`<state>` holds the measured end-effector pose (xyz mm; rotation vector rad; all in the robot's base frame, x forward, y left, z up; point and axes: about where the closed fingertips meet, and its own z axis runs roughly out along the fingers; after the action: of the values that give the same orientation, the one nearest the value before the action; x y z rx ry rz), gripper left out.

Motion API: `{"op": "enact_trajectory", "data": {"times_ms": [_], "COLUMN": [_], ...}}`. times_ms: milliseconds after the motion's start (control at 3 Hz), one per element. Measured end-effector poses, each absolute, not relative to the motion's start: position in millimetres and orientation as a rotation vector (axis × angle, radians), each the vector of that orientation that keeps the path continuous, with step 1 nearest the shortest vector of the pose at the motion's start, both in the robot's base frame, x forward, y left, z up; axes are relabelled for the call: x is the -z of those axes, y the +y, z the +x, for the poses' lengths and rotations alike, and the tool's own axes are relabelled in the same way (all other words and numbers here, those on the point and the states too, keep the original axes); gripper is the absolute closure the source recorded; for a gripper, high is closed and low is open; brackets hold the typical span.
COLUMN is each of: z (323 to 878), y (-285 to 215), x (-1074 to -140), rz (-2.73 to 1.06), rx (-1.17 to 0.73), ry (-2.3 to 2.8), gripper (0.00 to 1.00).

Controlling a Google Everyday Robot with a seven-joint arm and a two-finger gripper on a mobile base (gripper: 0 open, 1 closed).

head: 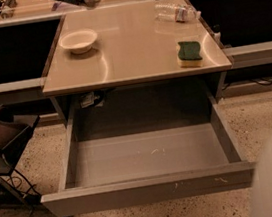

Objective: Place pepsi can into top drawer

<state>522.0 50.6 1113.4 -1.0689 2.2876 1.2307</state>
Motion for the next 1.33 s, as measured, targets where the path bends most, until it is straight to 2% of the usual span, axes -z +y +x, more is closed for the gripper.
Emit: {"op": "enact_trajectory", "data": {"times_ms": [333,667,1000,1333], "z": [492,479,482,499], "y": [61,42,46,37], "x": [-1112,-1107,-1108,-1071], "rz": [-0.992,-0.948,-0.954,-0.868], "rx": [-1.051,-0.946,-0.965,-0.941], "ry": [2.381,2.418,2.409,2.465], "gripper": [1.0,1.0,1.0,1.0]}}
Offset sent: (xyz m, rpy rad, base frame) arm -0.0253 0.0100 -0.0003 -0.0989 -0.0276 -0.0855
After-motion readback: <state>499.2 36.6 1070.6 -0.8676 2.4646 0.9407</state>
